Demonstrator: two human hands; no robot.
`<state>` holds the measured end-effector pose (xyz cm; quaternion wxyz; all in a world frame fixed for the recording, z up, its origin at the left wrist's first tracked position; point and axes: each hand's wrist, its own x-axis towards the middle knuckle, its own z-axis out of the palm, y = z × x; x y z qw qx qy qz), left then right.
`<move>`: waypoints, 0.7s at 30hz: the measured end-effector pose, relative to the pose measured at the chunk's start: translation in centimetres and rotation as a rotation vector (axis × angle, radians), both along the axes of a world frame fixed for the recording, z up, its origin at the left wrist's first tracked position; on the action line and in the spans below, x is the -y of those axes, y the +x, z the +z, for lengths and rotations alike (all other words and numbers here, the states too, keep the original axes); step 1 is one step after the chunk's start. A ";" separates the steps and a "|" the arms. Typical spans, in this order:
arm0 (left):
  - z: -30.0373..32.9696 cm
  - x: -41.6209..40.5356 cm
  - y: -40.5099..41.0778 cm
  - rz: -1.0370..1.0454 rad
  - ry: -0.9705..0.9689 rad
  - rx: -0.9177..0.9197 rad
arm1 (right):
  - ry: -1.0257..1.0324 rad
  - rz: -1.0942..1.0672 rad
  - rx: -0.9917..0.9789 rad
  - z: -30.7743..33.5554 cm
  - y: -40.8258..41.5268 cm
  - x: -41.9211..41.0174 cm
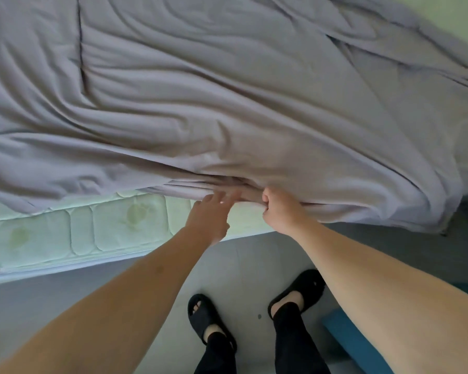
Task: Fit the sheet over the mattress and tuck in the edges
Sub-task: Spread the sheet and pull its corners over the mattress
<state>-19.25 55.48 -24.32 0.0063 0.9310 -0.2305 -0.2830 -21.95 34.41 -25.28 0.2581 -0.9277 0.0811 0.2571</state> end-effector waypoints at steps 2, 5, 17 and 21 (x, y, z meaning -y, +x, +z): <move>-0.4 0.1 0.0 -0.018 0.072 0.080 | 0.107 0.020 -0.036 0.7 0.0 0.3; -0.7 0.6 0.2 0.002 0.132 -0.018 | -0.124 0.147 0.155 1.8 -0.5 0.8; 2.5 -2.9 0.2 0.470 -0.152 -0.445 | -0.016 0.280 -0.414 2.3 2.5 -4.2; 3.8 -8.8 1.0 0.556 -0.146 -0.322 | 0.045 0.295 -0.281 3.8 4.7 -11.5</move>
